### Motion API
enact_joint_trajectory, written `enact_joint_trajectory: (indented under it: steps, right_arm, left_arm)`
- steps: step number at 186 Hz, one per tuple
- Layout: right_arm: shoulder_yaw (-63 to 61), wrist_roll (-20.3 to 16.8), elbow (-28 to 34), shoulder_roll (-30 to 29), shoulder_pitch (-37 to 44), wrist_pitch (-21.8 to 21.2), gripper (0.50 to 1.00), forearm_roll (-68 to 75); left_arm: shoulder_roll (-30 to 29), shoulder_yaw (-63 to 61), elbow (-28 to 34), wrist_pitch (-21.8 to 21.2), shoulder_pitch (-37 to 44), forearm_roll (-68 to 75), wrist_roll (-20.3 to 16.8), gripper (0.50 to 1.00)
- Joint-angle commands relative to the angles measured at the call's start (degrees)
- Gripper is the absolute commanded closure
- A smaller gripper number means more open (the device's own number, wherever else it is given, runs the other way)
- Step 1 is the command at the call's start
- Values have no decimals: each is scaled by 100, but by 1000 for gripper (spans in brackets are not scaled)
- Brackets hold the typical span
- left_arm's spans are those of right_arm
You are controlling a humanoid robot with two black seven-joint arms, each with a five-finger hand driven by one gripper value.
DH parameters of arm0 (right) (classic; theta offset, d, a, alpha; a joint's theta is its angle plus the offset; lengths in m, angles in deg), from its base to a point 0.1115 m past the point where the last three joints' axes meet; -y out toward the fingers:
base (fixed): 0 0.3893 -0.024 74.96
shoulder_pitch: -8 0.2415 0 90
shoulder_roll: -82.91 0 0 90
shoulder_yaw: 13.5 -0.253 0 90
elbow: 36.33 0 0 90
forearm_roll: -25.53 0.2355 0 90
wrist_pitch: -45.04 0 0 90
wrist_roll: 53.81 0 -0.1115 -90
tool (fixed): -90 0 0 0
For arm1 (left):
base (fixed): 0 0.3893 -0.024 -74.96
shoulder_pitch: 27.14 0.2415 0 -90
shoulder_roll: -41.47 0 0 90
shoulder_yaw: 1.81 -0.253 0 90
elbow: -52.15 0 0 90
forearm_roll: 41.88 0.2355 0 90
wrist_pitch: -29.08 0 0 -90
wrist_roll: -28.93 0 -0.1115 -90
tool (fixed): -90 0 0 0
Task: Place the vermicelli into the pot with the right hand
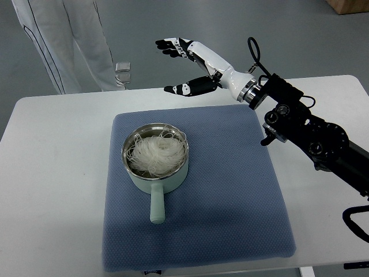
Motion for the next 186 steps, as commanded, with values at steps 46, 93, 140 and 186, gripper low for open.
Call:
enact_joint_trajectory:
  steps: [46, 93, 140, 186]
  right_arm:
    - [-400, -209, -1025, 18, -217, 214, 603, 1840]
    - [-303, -799, -1703, 53, -226, 170, 603, 3502]
    - [-426, -412, -1799, 18, -490, -436, 603, 3546]
    - [-435, -78, -2063, -228, -508, -497, 597, 3845]
  left_arm:
    - [0, 18, 0, 0, 9, 0, 0, 500]
    - [0, 18, 0, 0, 9, 0, 0, 500]
    - [0, 18, 0, 0, 9, 0, 0, 500]
    - [0, 18, 0, 0, 9, 0, 0, 500]
